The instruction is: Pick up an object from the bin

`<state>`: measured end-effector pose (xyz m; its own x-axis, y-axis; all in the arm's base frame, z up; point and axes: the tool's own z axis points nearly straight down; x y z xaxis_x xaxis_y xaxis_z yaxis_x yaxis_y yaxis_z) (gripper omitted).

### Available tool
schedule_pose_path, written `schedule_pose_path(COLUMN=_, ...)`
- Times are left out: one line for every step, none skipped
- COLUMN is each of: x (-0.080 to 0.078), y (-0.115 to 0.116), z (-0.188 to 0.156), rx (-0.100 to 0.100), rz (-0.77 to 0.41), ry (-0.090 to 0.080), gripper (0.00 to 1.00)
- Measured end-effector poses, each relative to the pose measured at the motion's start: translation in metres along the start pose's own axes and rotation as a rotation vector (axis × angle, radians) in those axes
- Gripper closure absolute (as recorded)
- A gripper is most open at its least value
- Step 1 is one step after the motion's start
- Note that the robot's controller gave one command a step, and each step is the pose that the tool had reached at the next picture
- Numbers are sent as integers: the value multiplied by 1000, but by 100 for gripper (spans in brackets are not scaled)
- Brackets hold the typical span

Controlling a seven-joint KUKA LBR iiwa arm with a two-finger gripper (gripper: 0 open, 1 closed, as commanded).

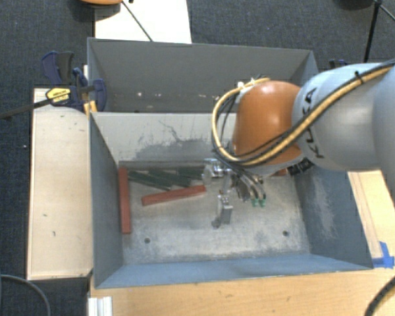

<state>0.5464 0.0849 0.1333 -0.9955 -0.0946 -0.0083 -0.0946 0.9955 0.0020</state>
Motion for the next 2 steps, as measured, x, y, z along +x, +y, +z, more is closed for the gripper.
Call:
schedule_pose_path(x=-39, y=23, z=24, rx=2, rz=-51, ry=13, gripper=0)
schedule_pose_path(x=-36, y=71, z=49, rx=1, rz=-102, ry=3, gripper=0)
